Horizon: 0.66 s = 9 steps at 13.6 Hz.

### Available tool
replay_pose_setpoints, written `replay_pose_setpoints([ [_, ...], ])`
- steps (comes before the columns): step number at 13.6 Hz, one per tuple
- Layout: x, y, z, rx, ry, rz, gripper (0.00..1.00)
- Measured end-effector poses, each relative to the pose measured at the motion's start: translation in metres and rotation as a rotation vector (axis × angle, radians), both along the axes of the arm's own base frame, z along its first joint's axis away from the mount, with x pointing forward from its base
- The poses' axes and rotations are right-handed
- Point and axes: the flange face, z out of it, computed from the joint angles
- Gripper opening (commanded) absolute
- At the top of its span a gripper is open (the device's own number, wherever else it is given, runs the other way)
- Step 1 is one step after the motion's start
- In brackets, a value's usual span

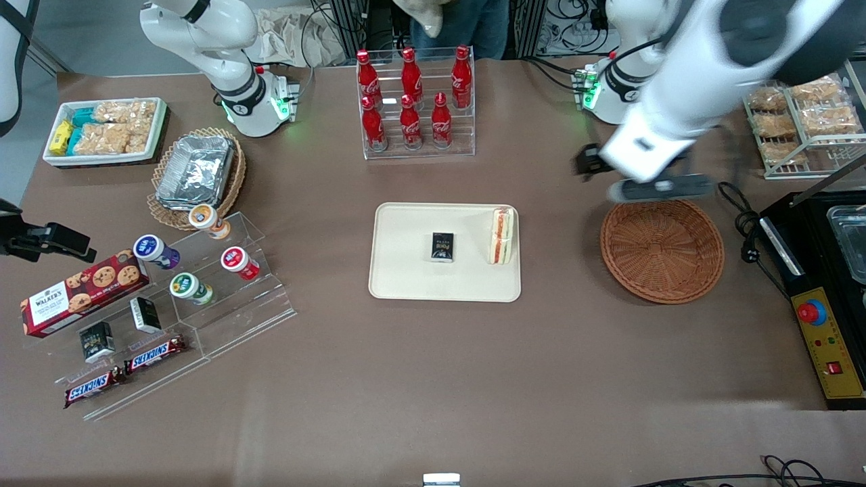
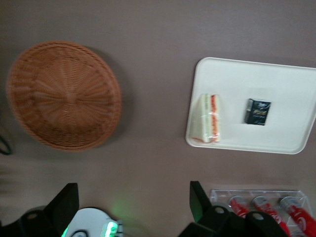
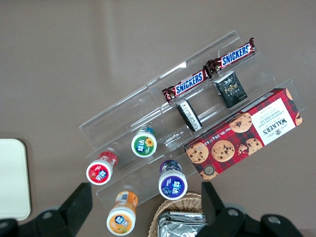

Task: Place sandwich from basket to tray
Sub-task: 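Open the left gripper and raise it away from the tray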

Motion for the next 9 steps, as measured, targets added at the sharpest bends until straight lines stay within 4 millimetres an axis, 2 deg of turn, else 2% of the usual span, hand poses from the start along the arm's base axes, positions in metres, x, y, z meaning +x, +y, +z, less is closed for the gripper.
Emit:
replay_pose_setpoints([
  [3, -0.004, 0.060, 0.028, -0.018, -0.035, 0.004, 1.00],
  [7, -0.026, 0.152, 0.047, -0.060, -0.068, -0.051, 1.00],
  [8, -0.030, 0.167, 0.049, -0.064, -0.074, -0.047, 1.00],
  [9, -0.032, 0.175, 0.049, -0.066, -0.077, -0.047, 1.00],
])
